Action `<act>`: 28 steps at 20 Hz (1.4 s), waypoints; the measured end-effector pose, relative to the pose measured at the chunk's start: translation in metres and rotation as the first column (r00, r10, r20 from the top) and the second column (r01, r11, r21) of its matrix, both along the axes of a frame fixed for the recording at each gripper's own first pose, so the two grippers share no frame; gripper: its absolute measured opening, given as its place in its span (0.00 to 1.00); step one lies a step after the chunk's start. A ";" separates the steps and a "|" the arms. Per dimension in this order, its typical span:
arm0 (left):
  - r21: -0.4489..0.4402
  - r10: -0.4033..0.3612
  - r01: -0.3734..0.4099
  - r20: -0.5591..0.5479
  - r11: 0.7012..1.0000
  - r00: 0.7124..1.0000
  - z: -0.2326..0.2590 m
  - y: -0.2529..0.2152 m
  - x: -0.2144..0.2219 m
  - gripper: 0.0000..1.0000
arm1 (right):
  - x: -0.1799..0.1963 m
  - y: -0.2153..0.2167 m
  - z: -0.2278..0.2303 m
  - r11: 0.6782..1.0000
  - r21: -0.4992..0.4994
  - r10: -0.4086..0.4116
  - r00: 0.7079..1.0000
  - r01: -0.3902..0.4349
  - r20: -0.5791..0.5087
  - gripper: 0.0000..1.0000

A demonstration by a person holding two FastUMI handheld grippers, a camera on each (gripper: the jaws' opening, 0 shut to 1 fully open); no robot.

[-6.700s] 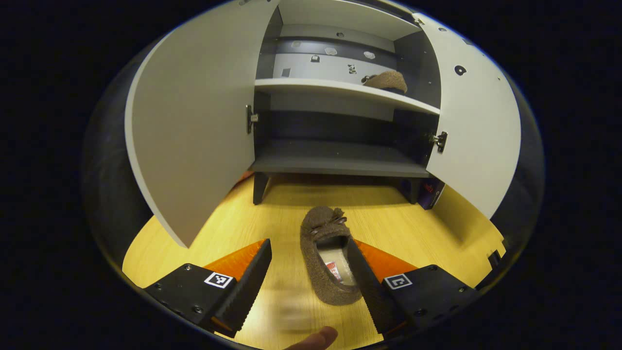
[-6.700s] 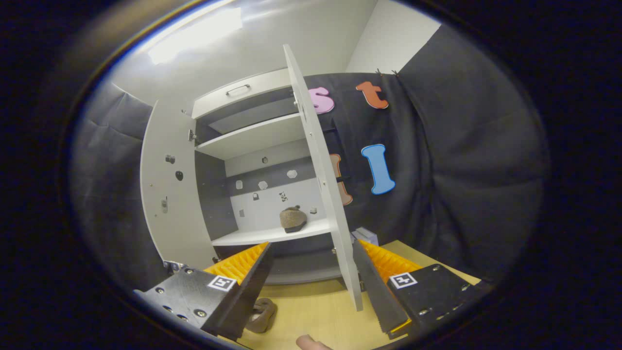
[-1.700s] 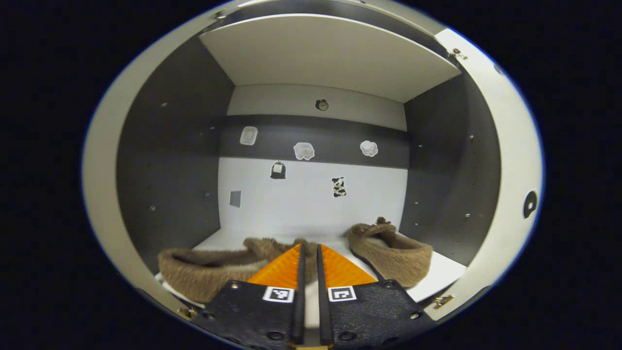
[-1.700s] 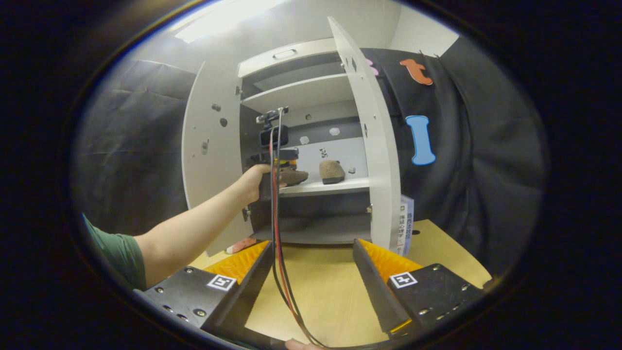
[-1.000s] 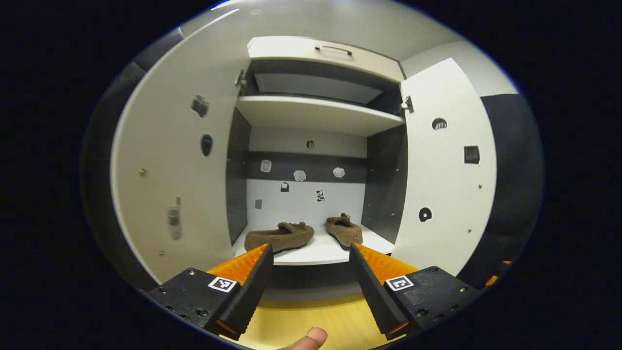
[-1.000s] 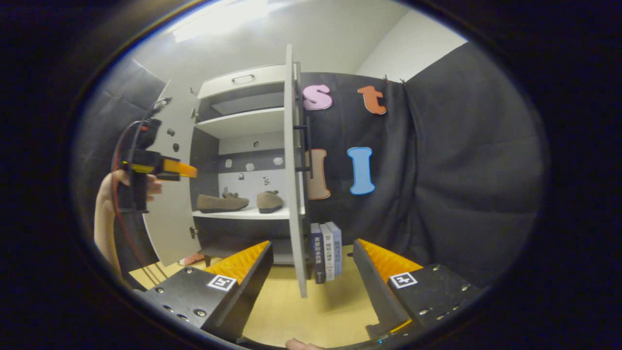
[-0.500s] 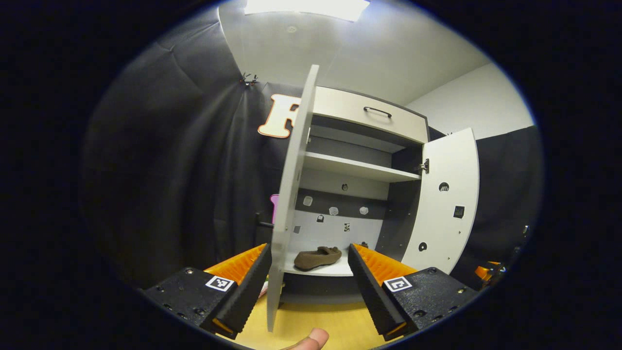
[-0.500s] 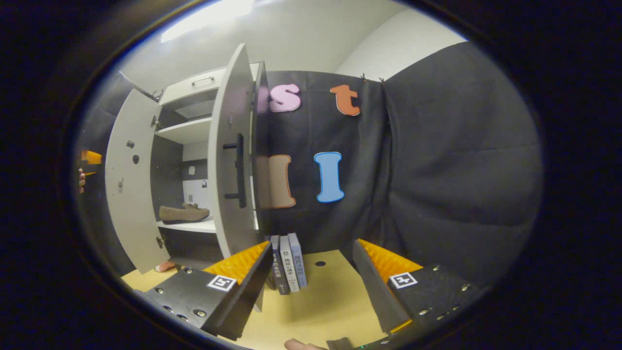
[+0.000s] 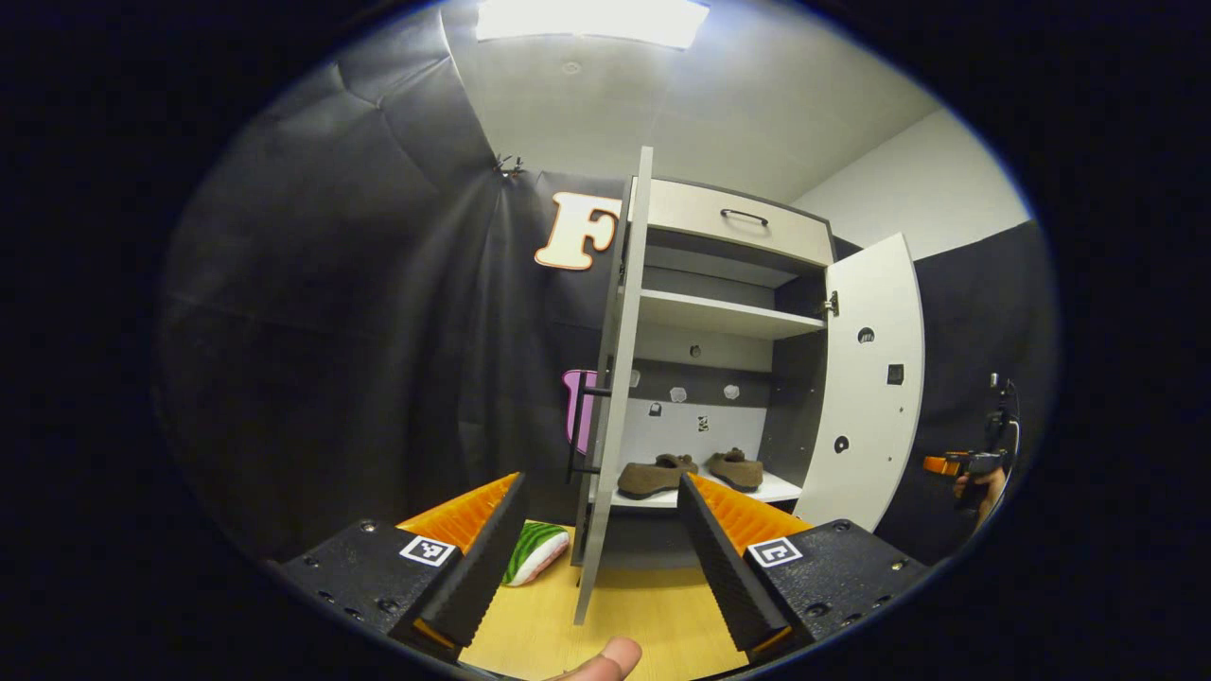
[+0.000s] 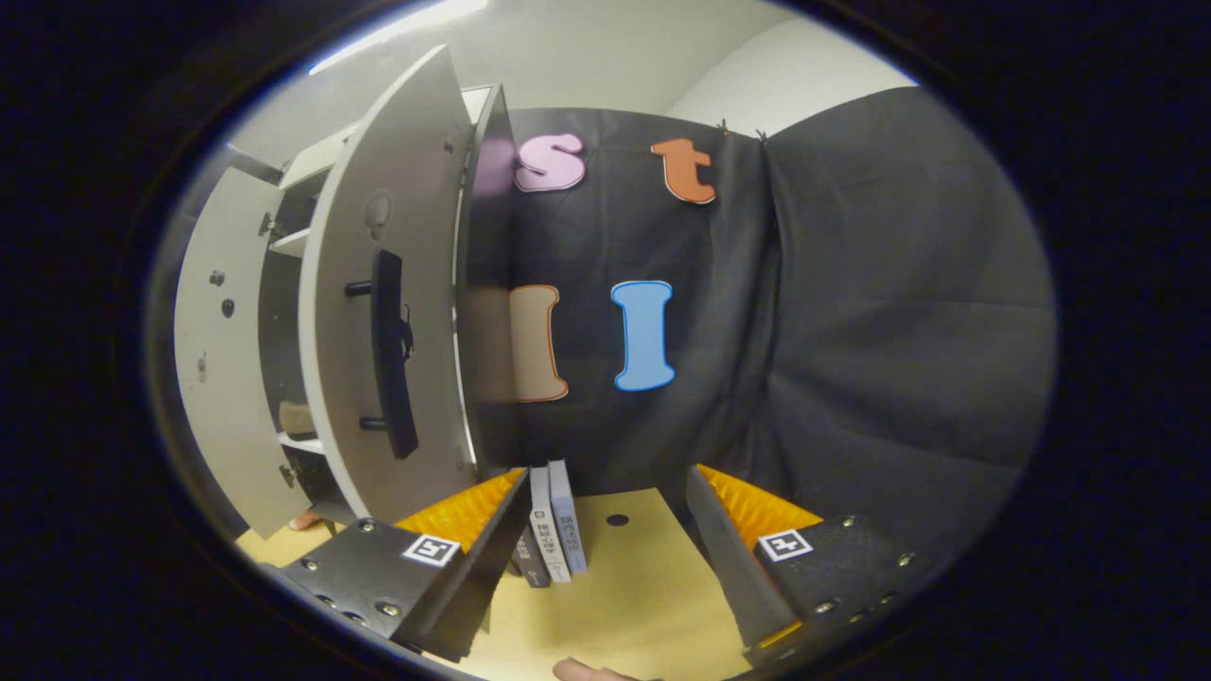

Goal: Grab one shoe with the right hand and put it into the shoe cabinet, grab the other shoe with the left hand and put it into the shoe cabinet; then close the right door with the right hand and the left door with the left hand.

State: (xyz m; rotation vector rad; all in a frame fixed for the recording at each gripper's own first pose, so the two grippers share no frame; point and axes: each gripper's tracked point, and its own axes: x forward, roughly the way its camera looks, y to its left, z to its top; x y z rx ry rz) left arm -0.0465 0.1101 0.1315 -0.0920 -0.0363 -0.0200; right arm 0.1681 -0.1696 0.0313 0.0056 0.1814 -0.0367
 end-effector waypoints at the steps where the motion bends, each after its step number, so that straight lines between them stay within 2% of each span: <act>1: 0.012 0.009 -0.009 0.001 1.000 1.000 -0.005 0.000 -0.003 0.96 | 0.007 0.005 0.003 1.000 0.011 0.013 1.000 -0.013 0.000 0.99; 4: 0.046 0.015 -0.014 -0.022 0.999 1.000 -0.027 -0.008 -0.011 0.96 | 0.024 0.011 0.018 0.999 0.028 0.034 0.999 -0.035 0.025 0.99; 5: 0.044 0.007 -0.006 -0.033 0.999 0.999 -0.036 -0.014 -0.011 0.96 | 0.027 0.015 0.022 0.998 0.042 0.042 0.999 -0.043 0.030 0.96; 7: 0.030 0.006 -0.004 -0.049 1.000 0.999 -0.053 -0.021 -0.013 0.96 | 0.031 0.032 0.023 0.994 0.081 0.072 0.997 -0.074 0.026 0.99; 8: 0.037 0.009 -0.007 -0.051 0.999 0.999 -0.061 -0.023 -0.013 0.93 | 0.032 0.042 0.023 0.990 0.101 0.093 0.995 -0.095 0.026 0.99; 9: 0.049 0.010 -0.007 -0.053 0.999 0.999 -0.069 -0.026 -0.013 0.96 | 0.033 0.052 0.022 0.987 0.109 0.114 0.993 -0.116 0.026 0.99; 10: 0.066 0.004 0.000 -0.056 0.998 0.998 -0.078 -0.031 -0.013 0.93 | 0.034 0.059 0.023 0.986 0.105 0.127 0.992 -0.129 0.026 0.99; 11: 0.066 -0.004 0.009 -0.068 0.998 0.998 -0.086 -0.037 -0.012 0.96 | 0.035 0.065 0.022 0.987 0.092 0.133 0.991 -0.134 0.023 0.99; 13: 0.054 -0.045 0.050 -0.090 0.997 0.995 -0.104 -0.052 -0.011 0.97 | 0.036 0.078 0.022 0.988 0.063 0.141 0.990 -0.142 0.012 0.99; 16: 0.028 -0.113 0.118 -0.144 0.993 0.983 -0.129 -0.072 -0.006 0.96 | 0.034 0.083 0.028 0.992 0.018 0.123 0.992 -0.123 0.028 0.96; 17: 0.036 -0.122 0.130 -0.168 0.991 0.978 -0.138 -0.074 -0.005 0.94 | 0.032 0.086 0.027 0.993 0.003 0.114 0.993 -0.114 0.026 0.96; 18: 0.037 -0.131 0.140 -0.181 0.990 0.975 -0.144 -0.075 -0.004 0.97 | 0.030 0.089 0.029 0.995 -0.013 0.104 0.994 -0.103 0.030 0.95; 19: 0.029 -0.143 0.151 -0.190 0.988 0.971 -0.147 -0.081 -0.002 0.97 | 0.029 0.093 0.030 0.995 -0.033 0.096 0.995 -0.095 0.034 1.00; 20: 0.017 -0.156 0.163 -0.198 0.986 0.968 -0.151 -0.086 -0.002 0.97 | 0.027 0.098 0.031 0.995 -0.045 0.095 0.995 -0.093 0.037 0.96; 23: 0.027 -0.165 0.173 -0.194 0.984 0.967 -0.155 -0.091 0.001 0.97 | 0.024 0.127 0.027 0.991 -0.027 0.132 0.991 -0.131 0.027 0.96; 24: 0.032 -0.163 0.172 -0.189 0.984 0.968 -0.154 -0.092 0.003 0.97 | 0.024 0.135 0.027 0.990 -0.018 0.142 0.989 -0.141 0.030 0.92; 25: 0.034 -0.165 0.174 -0.180 0.984 0.970 -0.152 -0.094 0.006 0.97 | 0.023 0.141 0.027 0.989 -0.011 0.147 0.988 -0.147 0.036 0.96; 28: 0.040 -0.172 0.180 -0.165 0.983 0.971 -0.151 -0.097 0.006 0.97 | 0.021 0.154 0.026 0.989 -0.003 0.147 0.988 -0.147 0.048 0.96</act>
